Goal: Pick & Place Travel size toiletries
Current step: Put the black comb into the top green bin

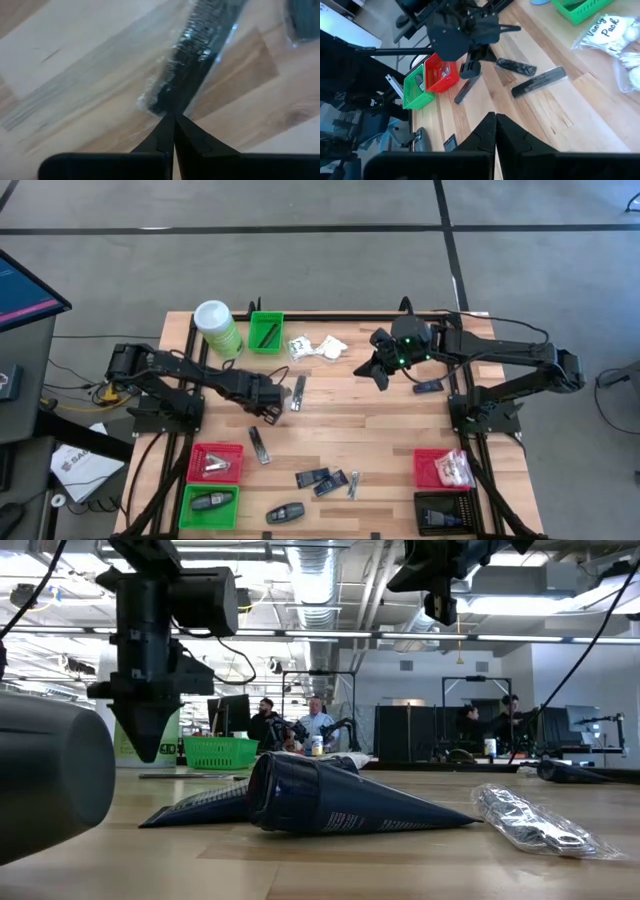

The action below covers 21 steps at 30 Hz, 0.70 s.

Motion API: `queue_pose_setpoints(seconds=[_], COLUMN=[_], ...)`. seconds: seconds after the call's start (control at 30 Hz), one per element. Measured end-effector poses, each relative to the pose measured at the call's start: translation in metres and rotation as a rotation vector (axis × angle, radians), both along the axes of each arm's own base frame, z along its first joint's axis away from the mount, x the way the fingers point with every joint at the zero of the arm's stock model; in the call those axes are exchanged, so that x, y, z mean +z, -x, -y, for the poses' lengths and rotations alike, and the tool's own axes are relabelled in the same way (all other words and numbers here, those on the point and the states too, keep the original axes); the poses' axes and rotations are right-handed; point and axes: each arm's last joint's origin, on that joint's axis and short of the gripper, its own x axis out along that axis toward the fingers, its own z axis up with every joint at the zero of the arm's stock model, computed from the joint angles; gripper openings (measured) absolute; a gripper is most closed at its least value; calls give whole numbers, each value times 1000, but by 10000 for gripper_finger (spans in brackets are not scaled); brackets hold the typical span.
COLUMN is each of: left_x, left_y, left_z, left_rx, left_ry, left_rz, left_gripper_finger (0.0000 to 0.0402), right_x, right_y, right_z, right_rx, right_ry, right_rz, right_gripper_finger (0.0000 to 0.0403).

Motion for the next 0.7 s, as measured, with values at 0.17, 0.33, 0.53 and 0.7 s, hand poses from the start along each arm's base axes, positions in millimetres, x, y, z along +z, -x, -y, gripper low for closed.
queue_pose_setpoints(seconds=[0.17,0.33,0.53,0.7], left_x=[1,1,0,1], left_y=[3,4,0,-3], left_z=[10,14,7,5], left_rx=[-55,-95,-87,-60], left_ry=[-4,-4,-10,-20], left_rz=[-5,-19,11,41], left_gripper_finger=[2,2,1,1], right_x=[0,-2,-2,-2], right_y=[1,2,2,3], right_z=[2,1,2,3], right_rx=[11,18,17,16], right_ry=[-14,-17,-16,-9], right_rz=[1,-22,-27,-24], right_gripper_finger=[0,0,0,0])
